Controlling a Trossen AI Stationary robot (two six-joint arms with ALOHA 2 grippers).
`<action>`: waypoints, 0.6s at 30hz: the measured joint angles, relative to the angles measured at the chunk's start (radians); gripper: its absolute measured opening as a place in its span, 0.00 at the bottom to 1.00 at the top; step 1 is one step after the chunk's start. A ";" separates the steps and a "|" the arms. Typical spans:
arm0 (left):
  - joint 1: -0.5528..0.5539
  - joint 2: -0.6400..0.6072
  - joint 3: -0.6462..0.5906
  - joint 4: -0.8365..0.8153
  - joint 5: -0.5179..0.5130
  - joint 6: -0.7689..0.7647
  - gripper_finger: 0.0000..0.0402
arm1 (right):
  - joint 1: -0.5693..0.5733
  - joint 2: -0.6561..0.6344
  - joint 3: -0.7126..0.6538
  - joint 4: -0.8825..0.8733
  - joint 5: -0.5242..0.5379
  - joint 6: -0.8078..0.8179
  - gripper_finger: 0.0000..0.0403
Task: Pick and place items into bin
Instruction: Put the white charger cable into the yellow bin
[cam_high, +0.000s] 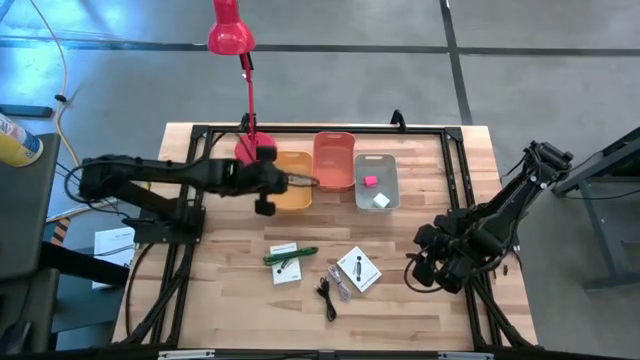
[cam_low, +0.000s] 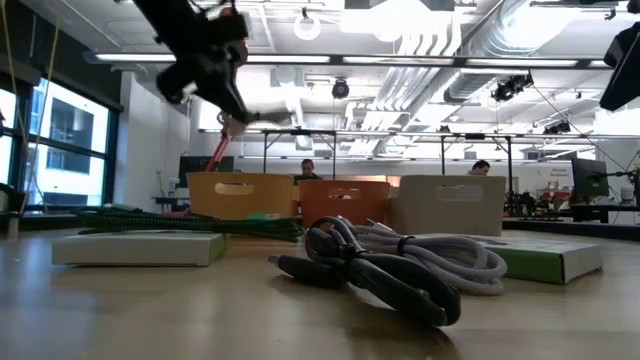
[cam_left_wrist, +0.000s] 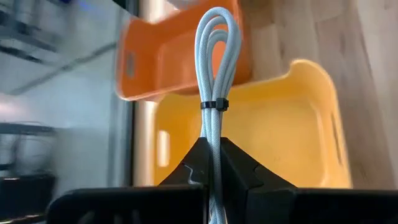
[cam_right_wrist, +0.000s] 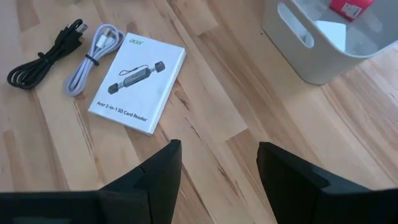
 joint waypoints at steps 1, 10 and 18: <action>0.028 0.018 -0.001 0.023 0.026 0.004 0.00 | -0.005 0.000 0.000 0.000 0.000 0.000 0.49; 0.192 0.161 0.000 0.069 0.102 0.026 0.00 | -0.014 0.000 0.000 0.023 -0.022 0.001 0.49; 0.284 0.181 0.000 0.084 0.125 0.048 0.00 | -0.014 0.000 0.000 0.032 -0.018 0.002 0.49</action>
